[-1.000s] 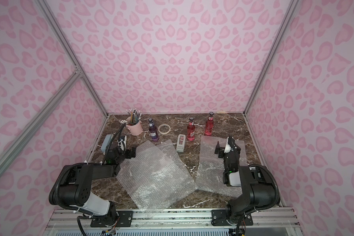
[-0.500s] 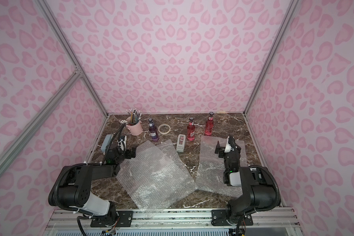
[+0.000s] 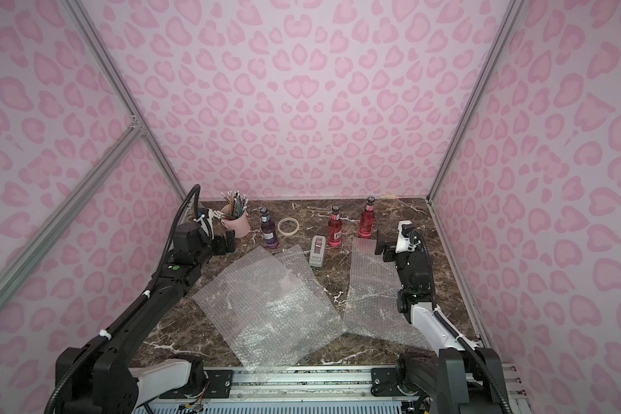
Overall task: Wrap wine bottles in bubble wrap
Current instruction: Adjust the bubble wrap on the bubble wrap.
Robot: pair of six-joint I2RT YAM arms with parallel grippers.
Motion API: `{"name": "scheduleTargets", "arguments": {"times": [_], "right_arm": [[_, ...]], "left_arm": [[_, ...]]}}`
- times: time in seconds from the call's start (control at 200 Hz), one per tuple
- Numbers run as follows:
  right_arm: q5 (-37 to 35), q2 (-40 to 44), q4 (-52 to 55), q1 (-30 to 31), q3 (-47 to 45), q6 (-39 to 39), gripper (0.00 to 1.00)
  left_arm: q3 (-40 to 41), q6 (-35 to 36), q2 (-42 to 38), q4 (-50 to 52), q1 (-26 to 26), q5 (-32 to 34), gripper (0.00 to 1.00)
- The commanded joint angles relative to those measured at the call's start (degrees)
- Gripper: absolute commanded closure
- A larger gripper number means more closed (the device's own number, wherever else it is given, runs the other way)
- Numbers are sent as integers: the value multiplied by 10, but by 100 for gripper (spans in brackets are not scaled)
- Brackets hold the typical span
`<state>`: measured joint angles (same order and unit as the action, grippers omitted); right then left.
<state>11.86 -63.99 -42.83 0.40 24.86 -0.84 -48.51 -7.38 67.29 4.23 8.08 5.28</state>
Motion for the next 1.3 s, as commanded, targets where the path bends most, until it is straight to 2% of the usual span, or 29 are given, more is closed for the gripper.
{"name": "scheduleTargets", "arguments": {"times": [0.0,0.175,0.27,0.545,0.69,0.825,0.965,1.295], "right_arm": [[77,23,105,9,22,1,0],[116,45,223,37,64,1,0],[107,56,259,49,70,4,0],[108,80,301,70,69,0,0],[124,84,341,106,84,13,0],[142,70,369,142,99,16,0],[142,43,388,192,118,16,0],[142,0,387,255,136,16,0]], "left_arm": [[-16,-97,-36,181,2,-1,1],[-20,-159,-72,345,4,-26,1],[-3,-185,-87,383,4,-27,1],[41,-271,-120,465,4,27,1],[68,-332,-100,508,4,58,1],[88,-364,-100,484,4,42,5],[115,-376,-62,436,7,17,8],[137,-382,27,357,25,25,27]]}}
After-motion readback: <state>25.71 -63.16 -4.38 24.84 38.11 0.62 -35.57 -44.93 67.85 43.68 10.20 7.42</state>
